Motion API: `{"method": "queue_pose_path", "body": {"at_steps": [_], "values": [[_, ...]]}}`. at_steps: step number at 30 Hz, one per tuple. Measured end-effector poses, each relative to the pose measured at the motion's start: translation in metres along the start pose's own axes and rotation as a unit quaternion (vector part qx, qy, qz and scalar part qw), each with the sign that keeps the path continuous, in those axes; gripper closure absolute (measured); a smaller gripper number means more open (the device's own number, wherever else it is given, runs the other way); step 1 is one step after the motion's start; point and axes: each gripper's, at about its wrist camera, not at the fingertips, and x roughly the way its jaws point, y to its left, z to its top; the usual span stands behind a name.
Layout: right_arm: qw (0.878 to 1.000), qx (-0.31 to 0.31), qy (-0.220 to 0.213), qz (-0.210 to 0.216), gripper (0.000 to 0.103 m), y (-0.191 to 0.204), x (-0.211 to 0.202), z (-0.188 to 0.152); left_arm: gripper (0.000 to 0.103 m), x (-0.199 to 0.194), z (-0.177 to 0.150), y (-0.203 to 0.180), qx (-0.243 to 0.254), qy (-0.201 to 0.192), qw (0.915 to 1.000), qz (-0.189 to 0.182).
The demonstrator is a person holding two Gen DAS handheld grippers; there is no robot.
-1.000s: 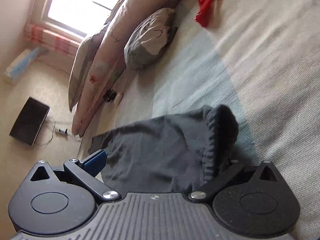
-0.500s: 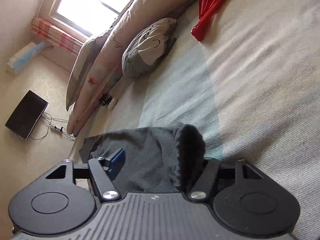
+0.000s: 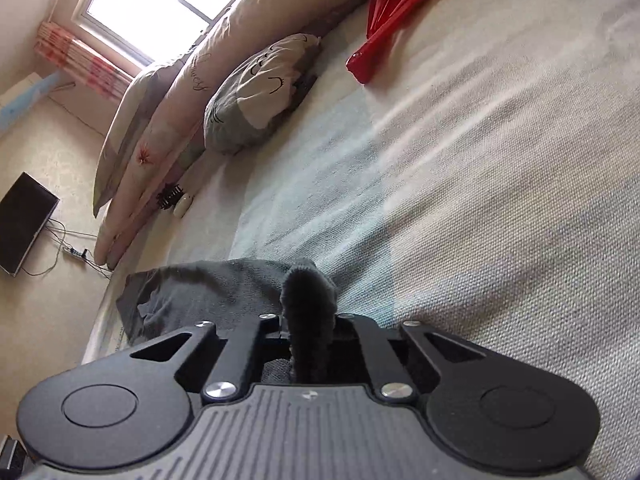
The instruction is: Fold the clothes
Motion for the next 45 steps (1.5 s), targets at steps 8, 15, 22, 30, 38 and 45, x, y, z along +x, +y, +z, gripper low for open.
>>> {"method": "queue_pose_path", "body": {"at_steps": [8,15,22,30,38,45], "values": [[0.999,-0.05,-0.007,-0.02,0.093,0.037,-0.01,-0.009,0.001,-0.005,0.006,0.001,0.008,-0.011,0.9999,-0.007],[0.996,-0.088,-0.005,-0.02,0.093,0.066,-0.02,-0.015,0.001,-0.002,0.021,-0.004,0.054,-0.023,0.9982,-0.016],[0.993,-0.115,-0.003,-0.03,0.093,0.081,-0.025,-0.02,0.001,0.016,0.063,-0.018,0.148,-0.054,0.9871,-0.031],[0.989,-0.144,-0.012,-0.019,0.093,0.098,-0.035,-0.031,0.001,0.073,0.139,-0.032,0.239,-0.102,0.9655,-0.019],[0.979,-0.201,-0.012,0.009,0.093,0.119,-0.053,-0.039,0.003,0.134,0.175,-0.044,0.299,-0.124,0.9458,0.024],[0.97,-0.241,0.007,0.027,0.093,0.128,-0.061,-0.057,0.003,0.159,0.167,-0.052,0.371,-0.152,0.9134,0.072]]}}
